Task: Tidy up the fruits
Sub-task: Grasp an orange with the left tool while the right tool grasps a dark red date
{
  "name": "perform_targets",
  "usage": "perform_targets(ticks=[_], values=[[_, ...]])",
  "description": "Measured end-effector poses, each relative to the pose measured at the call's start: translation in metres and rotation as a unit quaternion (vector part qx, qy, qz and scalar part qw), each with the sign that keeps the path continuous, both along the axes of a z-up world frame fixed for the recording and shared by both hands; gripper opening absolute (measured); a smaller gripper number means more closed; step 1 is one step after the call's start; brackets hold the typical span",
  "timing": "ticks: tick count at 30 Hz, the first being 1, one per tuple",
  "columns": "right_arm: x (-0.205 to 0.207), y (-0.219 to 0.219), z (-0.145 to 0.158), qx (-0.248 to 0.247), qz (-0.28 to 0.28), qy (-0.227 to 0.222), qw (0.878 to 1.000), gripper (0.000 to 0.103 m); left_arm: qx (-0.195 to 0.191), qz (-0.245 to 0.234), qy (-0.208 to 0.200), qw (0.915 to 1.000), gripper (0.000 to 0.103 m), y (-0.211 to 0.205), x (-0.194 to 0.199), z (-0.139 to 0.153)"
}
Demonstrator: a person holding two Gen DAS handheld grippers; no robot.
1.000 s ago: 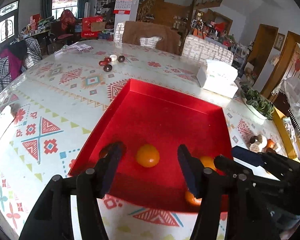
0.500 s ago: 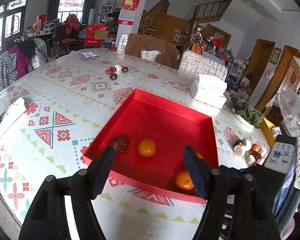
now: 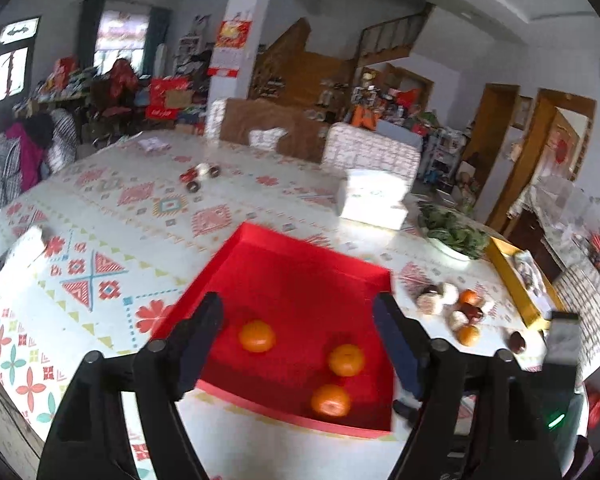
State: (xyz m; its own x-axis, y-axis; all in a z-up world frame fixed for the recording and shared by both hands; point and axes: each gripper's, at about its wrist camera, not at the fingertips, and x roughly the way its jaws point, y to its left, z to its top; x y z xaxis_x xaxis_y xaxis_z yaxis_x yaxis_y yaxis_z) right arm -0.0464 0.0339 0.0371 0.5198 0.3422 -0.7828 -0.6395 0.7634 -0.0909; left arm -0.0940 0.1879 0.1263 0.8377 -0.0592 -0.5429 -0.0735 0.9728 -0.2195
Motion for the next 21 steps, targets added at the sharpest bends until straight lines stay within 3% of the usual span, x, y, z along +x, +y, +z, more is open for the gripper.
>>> perform_targets(ticks=[1, 5, 9, 11, 12, 13, 15, 17, 21], values=[[-0.004, -0.015, 0.008, 0.027, -0.009, -0.009, 1.0, 0.046, 0.002, -0.01, -0.007, 0.9999, 0.081, -0.009, -0.002, 0.004], [-0.008, -0.094, 0.033, 0.084, -0.092, -0.053, 0.991, 0.068, -0.002, -0.063, -0.016, 0.9979, 0.084, -0.046, -0.002, 0.012], [0.006, -0.183, 0.036, 0.083, -0.211, -0.065, 0.972, 0.068, -0.019, -0.125, 0.005, 0.992, 0.084, -0.091, 0.014, 0.002], [0.019, -0.235, 0.031, 0.107, -0.278, -0.036, 0.954, 0.049, -0.02, -0.154, 0.024, 0.9875, 0.084, -0.121, 0.027, -0.011], [0.023, -0.257, 0.027, 0.128, -0.305, -0.019, 0.944, 0.047, -0.018, -0.162, 0.029, 0.9862, 0.083, -0.131, 0.031, -0.015], [0.028, -0.28, 0.021, 0.149, -0.329, -0.001, 0.933, 0.047, -0.014, -0.178, 0.039, 0.9832, 0.08, -0.148, 0.039, -0.022], [0.036, -0.308, 0.01, 0.179, -0.358, 0.023, 0.916, 0.046, -0.007, -0.205, 0.059, 0.977, 0.057, -0.176, 0.052, -0.033], [0.043, -0.319, 0.003, 0.188, -0.37, 0.031, 0.909, 0.046, -0.002, -0.219, 0.079, 0.9725, 0.056, -0.196, 0.064, -0.042], [0.053, -0.319, -0.005, 0.192, -0.365, 0.035, 0.91, 0.047, 0.02, -0.228, 0.113, 0.9669, 0.056, -0.232, 0.093, -0.065]])
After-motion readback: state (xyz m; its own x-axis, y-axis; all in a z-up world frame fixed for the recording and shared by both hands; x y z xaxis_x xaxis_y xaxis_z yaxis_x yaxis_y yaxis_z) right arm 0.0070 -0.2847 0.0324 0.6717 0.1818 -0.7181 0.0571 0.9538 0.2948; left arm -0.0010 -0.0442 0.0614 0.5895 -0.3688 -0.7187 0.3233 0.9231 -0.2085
